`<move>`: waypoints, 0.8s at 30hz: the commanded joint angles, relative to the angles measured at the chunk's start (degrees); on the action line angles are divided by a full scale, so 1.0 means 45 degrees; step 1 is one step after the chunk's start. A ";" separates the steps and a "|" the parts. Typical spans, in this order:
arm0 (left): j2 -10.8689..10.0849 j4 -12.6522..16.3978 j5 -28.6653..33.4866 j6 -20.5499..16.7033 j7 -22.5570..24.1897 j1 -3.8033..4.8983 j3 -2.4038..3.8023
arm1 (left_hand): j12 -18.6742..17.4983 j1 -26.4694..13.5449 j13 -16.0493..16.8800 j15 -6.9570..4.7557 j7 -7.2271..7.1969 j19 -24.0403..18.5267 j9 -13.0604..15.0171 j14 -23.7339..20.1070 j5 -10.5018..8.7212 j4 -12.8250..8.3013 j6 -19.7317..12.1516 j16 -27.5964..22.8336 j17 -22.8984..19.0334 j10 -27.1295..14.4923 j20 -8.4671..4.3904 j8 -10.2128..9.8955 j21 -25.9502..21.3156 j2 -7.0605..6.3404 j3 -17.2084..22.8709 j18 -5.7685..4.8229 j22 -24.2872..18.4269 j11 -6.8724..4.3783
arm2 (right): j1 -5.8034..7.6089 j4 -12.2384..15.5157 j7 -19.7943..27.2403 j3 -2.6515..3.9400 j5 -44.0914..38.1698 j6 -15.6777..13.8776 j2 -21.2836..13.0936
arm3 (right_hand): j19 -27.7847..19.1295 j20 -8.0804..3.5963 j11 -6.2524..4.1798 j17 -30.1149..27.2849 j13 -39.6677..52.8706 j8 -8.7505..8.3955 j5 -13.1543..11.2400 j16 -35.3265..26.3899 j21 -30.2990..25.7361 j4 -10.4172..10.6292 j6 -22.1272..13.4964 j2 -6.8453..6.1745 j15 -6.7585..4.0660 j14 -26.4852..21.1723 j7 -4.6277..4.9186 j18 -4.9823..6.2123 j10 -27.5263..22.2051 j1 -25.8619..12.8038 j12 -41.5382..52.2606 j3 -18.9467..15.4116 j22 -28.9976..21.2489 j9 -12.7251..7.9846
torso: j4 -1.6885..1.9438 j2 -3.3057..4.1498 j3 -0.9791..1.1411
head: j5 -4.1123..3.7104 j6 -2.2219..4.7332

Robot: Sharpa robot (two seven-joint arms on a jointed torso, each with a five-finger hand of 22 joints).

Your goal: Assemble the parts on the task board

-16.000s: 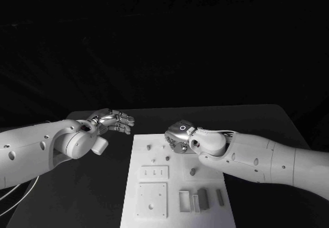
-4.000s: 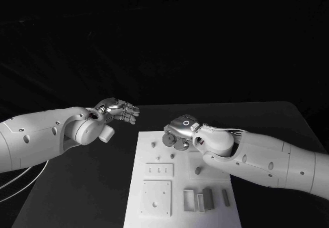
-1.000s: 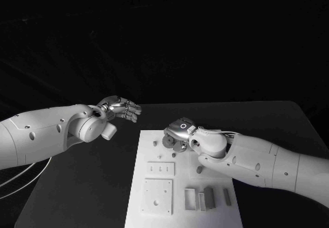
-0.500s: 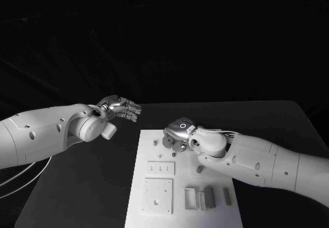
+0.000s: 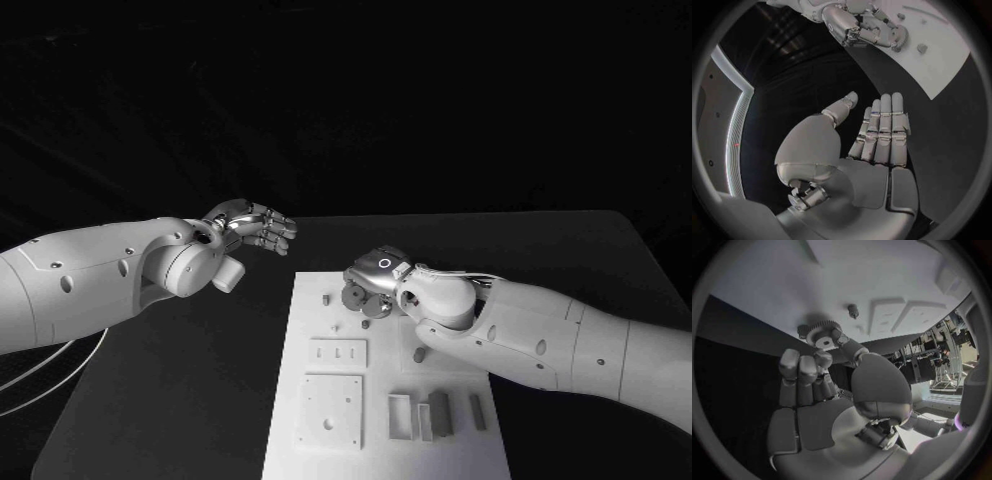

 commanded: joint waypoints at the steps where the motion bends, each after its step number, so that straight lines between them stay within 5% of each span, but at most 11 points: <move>1: 0.0006 0.0036 -0.0022 -0.0018 0.0070 0.0014 0.0010 | -0.0080 -0.0099 0.0018 0.0023 0.0094 0.0022 -0.0007 0.0079 0.0044 0.0034 0.0086 -0.0049 0.0023 0.0108 -0.0104 -0.0052 -0.0086 -0.0033 0.0018 0.0147 0.0014 0.0024 | -0.0101 -0.0136 -0.0004 -0.0102 -0.0120 0.0861 -0.0041 | -0.0023 -0.0063 0.0075 -0.0017 -0.0017 0.0030 0.0016 -0.0066 -0.0030 0.0004 0.1067 -0.0023 0.0006 0.0120 0.0221 0.0872 -0.0026 0.0046 0.0056 0.0068 0.0159 0.0482 | -0.0004 0.0000 0.0002 | 0.0014 -0.0014; 24: 0.0010 0.0022 -0.0022 -0.0021 0.0068 0.0014 0.0010 | -0.0093 -0.0101 0.0022 0.0022 0.0093 0.0026 -0.0004 0.0086 0.0044 0.0036 0.0089 -0.0065 0.0040 0.0116 -0.0104 -0.0055 -0.0092 -0.0029 0.0021 0.0147 0.0021 0.0024 | -0.0101 0.0025 -0.0008 -0.0153 -0.0123 0.1193 -0.0082 | -0.0091 -0.0063 0.0117 0.0010 -0.0093 -0.0097 0.0016 -0.0116 -0.0074 -0.0062 0.0984 -0.0272 0.0044 0.0068 0.0264 0.0872 -0.0107 0.0503 0.0098 0.0152 0.0175 0.0459 | -0.0003 -0.0001 -0.0003 | 0.0031 -0.0038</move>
